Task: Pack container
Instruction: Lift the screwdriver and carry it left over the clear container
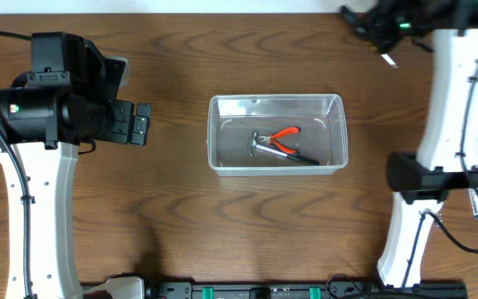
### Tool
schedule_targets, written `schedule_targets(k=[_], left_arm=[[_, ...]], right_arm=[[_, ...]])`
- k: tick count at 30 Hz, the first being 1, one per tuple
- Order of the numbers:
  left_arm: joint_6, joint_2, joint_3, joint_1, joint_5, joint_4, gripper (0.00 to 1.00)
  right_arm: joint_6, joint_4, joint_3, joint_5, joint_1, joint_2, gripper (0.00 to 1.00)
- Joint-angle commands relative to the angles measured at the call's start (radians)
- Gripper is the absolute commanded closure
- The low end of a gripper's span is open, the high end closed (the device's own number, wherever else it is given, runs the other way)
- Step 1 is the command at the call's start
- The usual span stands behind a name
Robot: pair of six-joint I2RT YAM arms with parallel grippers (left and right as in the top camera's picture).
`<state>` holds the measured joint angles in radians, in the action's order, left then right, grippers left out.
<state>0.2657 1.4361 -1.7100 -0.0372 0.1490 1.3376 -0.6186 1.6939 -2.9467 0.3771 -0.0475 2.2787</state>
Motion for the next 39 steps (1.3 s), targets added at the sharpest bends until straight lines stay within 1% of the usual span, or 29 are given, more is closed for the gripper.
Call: schedule_targets(k=[1,5,9,14,18,23,30,34,39], left_arm=[[-0.005,-0.005,-0.006,0.004,-0.012,0.001,0.02],[-0.005,-0.005,-0.006,0.004,-0.012,0.001,0.02],[-0.005,-0.005,-0.006,0.004,-0.012,0.001,0.02],[-0.005,-0.005,-0.006,0.004,-0.012,0.0,0.02],[-0.005,-0.005,-0.006,0.004,-0.012,0.0,0.02],[-0.005,-0.005,-0.006,0.004,-0.011,-0.006,0.02],[-0.005,-0.005,-0.006,0.004,-0.012,-0.037,0.02],[-0.005,-0.005,-0.006,0.004,-0.012,-0.037,0.02],[-0.005,-0.005,-0.006,0.004,-0.012,-0.037,0.02]], right_arm=[[-0.031,0.005,0.005,-0.164,-0.117,-0.01,0.99],[-0.047,0.005,0.061,-0.277,-0.236,-0.01,0.99],[-0.095,0.004,0.138,-0.275,-0.325,-0.01,0.99],[-0.178,0.004,0.266,-0.267,-0.398,-0.01,0.99],[-0.253,0.001,0.391,-0.261,-0.426,-0.01,0.99],[-0.254,-0.023,0.531,-0.234,-0.438,-0.01,0.99],[-0.281,-0.052,0.642,-0.128,-0.439,-0.01,0.99],[-0.288,-0.119,0.705,-0.126,-0.438,-0.008,0.99],[-0.288,-0.249,0.802,-0.126,-0.438,-0.008,0.99]])
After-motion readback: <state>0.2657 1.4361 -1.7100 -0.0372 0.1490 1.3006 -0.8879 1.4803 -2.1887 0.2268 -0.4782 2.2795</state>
